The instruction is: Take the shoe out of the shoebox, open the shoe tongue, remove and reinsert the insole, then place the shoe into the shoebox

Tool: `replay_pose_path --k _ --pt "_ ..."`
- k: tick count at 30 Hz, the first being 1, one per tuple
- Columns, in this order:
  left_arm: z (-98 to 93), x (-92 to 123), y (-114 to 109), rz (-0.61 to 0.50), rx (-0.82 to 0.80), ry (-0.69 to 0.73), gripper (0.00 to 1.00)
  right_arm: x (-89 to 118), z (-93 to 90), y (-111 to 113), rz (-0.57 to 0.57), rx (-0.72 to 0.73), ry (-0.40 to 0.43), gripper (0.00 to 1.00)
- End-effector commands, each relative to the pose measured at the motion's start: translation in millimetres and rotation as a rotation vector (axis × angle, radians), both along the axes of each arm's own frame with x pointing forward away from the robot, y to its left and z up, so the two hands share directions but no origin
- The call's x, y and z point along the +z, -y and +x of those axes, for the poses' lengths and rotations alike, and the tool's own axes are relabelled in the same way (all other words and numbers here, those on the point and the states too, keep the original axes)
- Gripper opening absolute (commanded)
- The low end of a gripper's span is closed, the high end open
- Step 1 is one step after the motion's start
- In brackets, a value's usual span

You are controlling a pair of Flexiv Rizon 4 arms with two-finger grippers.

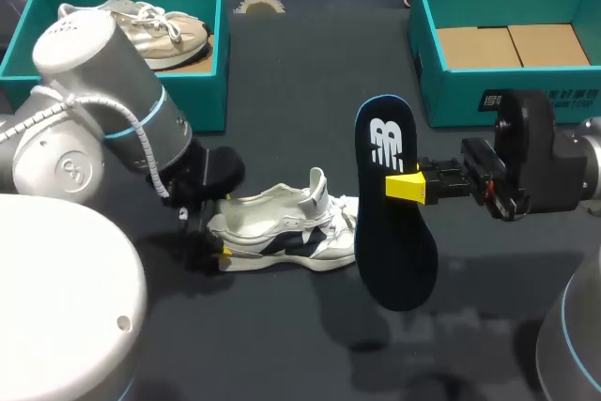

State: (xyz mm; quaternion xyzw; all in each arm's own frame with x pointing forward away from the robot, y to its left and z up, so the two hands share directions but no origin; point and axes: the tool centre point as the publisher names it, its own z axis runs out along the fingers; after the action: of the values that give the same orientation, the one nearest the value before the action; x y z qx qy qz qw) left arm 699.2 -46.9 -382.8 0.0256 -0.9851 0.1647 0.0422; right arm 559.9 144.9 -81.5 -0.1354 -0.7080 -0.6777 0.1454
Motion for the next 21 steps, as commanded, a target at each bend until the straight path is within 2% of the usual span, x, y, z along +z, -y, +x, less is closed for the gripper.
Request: replay_pose_path --k 1,9,21 --pt "5.9 2.0 4.9 0.138 -0.021 -0.001 1.00 0.4 -3.4 -0.4 -0.004 -0.006 -0.001 0.00" --pt "10.9 4.9 5.6 0.238 -0.039 0.016 1.00 0.4 -3.4 -0.4 -0.004 -0.006 -0.001 0.00" --pt "5.2 7.1 0.2 0.268 -0.027 0.010 1.00 0.4 -3.4 -0.4 -0.004 -0.006 -0.001 0.00"
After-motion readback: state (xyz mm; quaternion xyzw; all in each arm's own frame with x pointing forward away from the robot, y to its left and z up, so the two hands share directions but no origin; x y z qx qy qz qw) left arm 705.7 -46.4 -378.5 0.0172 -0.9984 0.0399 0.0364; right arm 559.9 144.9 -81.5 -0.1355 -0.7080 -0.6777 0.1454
